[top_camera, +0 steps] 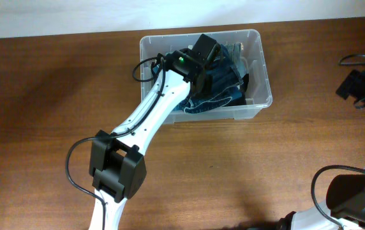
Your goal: Pack container
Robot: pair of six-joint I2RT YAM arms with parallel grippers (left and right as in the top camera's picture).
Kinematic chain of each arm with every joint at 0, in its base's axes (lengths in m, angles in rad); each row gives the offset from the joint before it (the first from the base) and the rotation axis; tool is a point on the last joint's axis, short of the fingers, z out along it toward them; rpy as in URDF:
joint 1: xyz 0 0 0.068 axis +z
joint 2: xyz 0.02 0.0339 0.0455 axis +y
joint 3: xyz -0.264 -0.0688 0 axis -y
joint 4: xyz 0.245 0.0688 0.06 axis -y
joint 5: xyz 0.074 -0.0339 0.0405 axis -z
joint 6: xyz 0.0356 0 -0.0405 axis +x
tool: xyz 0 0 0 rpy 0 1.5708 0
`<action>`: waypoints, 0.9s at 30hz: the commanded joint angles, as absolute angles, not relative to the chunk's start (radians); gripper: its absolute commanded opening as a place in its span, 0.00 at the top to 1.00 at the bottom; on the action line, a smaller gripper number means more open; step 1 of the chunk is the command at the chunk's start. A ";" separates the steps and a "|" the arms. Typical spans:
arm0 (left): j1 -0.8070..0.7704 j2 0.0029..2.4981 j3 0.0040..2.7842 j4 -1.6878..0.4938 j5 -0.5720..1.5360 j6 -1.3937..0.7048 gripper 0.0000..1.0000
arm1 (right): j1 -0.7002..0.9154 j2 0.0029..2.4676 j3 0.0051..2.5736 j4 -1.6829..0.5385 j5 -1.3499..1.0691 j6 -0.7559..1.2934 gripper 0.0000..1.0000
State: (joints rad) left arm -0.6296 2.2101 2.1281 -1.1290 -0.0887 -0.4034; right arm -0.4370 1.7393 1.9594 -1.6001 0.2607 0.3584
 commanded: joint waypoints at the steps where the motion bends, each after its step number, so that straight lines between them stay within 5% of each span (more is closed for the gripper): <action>1: -0.630 2.178 2.226 -1.160 -0.128 -0.362 0.83 | -0.439 1.747 1.961 -1.600 0.273 0.355 0.02; 4: -0.630 2.161 2.300 -1.198 -0.129 -0.339 0.37 | -0.439 1.747 1.961 -1.600 0.273 0.355 0.02; 5: -0.630 2.146 2.349 -1.239 -0.129 -0.339 0.01 | -0.439 1.747 1.961 -1.600 0.273 0.355 0.02; 27: -0.632 2.095 2.436 -1.484 -0.128 -0.339 0.01 | -0.439 1.747 1.961 -1.600 0.273 0.355 0.02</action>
